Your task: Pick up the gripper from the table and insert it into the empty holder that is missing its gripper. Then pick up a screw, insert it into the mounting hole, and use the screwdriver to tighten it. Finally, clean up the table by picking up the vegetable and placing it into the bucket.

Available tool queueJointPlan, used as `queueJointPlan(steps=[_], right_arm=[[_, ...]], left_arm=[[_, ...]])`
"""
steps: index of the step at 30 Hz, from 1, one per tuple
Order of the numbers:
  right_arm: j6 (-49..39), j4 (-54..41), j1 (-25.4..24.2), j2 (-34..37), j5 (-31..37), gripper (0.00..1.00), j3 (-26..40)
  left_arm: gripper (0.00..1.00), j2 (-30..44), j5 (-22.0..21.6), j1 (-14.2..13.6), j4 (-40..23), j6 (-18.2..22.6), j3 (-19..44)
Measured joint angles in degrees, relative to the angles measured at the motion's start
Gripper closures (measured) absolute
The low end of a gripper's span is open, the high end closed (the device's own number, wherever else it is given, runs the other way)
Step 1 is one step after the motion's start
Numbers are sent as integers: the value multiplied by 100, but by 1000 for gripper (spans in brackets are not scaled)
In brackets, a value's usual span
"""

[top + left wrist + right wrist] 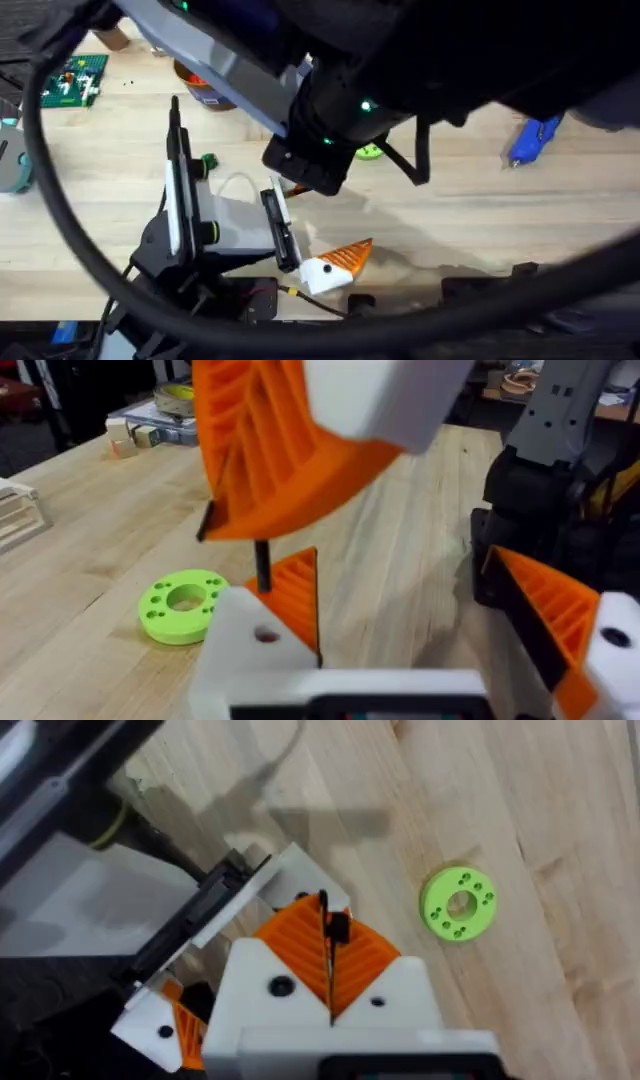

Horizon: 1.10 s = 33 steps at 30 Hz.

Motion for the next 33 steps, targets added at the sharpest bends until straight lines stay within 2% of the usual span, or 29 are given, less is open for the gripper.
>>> queueJointPlan(steps=[14,33], right_arm=[[2,63,0,259,-30,993,11],[21,-35,0,262,5,993,11]], left_arm=[[8,0,0,0,0,0,0],[8,2,1,0,0,-2,0]])
